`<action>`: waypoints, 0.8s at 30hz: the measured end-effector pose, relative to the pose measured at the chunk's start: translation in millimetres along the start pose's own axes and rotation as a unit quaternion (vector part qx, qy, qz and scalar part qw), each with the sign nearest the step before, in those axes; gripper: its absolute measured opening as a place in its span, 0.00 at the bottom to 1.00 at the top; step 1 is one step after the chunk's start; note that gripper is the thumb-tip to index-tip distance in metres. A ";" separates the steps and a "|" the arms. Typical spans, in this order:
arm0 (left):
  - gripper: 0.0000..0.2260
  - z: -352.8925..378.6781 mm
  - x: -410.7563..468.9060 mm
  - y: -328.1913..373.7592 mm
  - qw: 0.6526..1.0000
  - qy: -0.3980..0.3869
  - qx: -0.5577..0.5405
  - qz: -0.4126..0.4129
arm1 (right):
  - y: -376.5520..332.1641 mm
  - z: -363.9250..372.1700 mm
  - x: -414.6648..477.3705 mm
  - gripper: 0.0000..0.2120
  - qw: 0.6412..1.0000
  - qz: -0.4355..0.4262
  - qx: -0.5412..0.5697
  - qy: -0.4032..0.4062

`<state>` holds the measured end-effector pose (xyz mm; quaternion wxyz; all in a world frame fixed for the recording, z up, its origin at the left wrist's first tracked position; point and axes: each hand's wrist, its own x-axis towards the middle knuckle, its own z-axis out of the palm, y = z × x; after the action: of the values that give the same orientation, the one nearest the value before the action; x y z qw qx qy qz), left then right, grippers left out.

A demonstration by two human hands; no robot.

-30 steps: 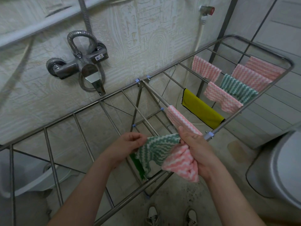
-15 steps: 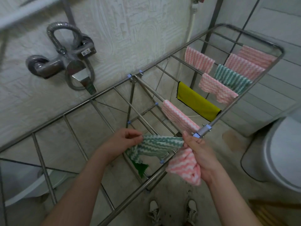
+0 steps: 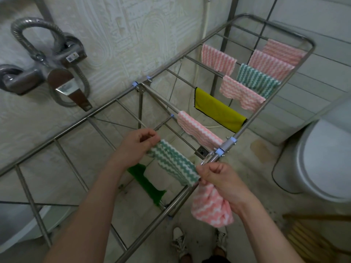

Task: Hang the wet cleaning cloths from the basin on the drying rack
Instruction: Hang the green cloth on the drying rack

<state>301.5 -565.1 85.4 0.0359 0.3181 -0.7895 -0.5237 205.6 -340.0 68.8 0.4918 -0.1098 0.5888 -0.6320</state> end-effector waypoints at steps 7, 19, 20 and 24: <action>0.11 10.1 24.4 6.6 0.997 -0.056 -0.026 -0.043 | 1.0 -4.9 15.7 0.17 0.989 0.024 -0.026 0.145; 0.12 43.8 89.8 -11.5 0.990 0.068 0.121 -0.041 | 6.4 -20.1 65.5 0.20 0.931 -0.003 -0.154 0.330; 0.13 44.4 92.0 -12.0 0.988 0.069 0.132 -0.036 | 5.6 -19.9 67.2 0.19 0.928 -0.008 -0.168 0.332; 0.16 39.9 83.7 -13.0 0.982 0.121 0.144 0.026 | 4.8 -19.4 66.0 0.08 0.921 -0.026 -0.257 0.290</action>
<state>225.5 -581.5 33.3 0.0986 0.3599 -0.8547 -0.3610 161.5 -376.3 30.2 0.2374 -0.0594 0.8447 -0.4760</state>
